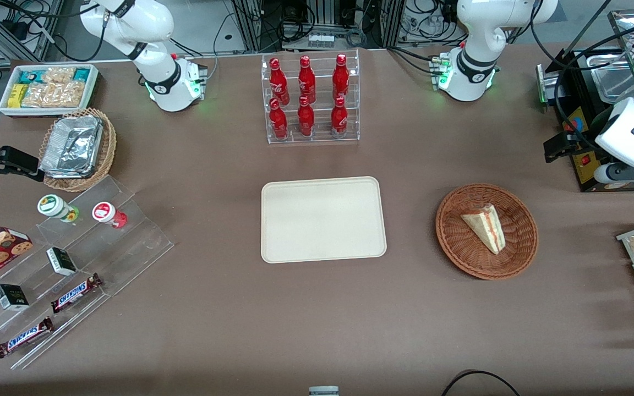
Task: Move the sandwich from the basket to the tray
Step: 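Move the left gripper over the wicker basket holding the sandwich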
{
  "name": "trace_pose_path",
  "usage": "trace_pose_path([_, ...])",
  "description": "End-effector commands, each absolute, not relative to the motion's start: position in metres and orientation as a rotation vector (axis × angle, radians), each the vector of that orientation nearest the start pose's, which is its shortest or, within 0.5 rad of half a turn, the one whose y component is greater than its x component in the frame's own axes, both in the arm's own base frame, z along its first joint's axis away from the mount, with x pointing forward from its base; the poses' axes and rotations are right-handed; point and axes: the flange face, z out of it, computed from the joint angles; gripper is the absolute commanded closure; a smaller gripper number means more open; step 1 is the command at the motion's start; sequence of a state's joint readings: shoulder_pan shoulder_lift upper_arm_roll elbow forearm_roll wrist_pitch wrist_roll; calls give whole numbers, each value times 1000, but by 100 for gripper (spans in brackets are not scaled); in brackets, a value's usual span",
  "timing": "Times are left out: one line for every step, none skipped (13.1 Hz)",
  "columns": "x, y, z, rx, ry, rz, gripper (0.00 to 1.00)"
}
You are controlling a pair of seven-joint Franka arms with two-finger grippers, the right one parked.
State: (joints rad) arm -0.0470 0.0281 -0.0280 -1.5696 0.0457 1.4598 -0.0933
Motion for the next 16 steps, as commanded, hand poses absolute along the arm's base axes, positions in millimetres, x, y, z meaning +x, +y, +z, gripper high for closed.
trace_pose_path([548,-37,602,-3076,-22,196,0])
trace_pose_path([549,-36,600,-3077,-21,199,0])
trace_pose_path([551,-36,592,-3074,-21,217,0])
trace_pose_path([553,-37,584,-3072,-20,231,0])
trace_pose_path([556,-37,573,-3073,-22,224,0])
trace_pose_path([558,-37,558,-3074,-19,220,0])
trace_pose_path([559,-38,547,-3076,-24,215,0])
trace_pose_path([560,-38,532,-3076,-28,213,0])
trace_pose_path([561,-38,518,-3077,-30,201,0])
trace_pose_path([561,-39,507,-3080,-28,192,0])
trace_pose_path([565,-38,493,-3080,-29,197,0])
trace_pose_path([572,-39,478,-3079,-29,215,0])
trace_pose_path([579,-39,464,-3081,-28,218,0])
trace_pose_path([584,-40,451,-3080,-36,228,0])
trace_pose_path([590,-41,433,-3076,-79,245,0])
trace_pose_path([597,-41,418,-3073,-126,237,0])
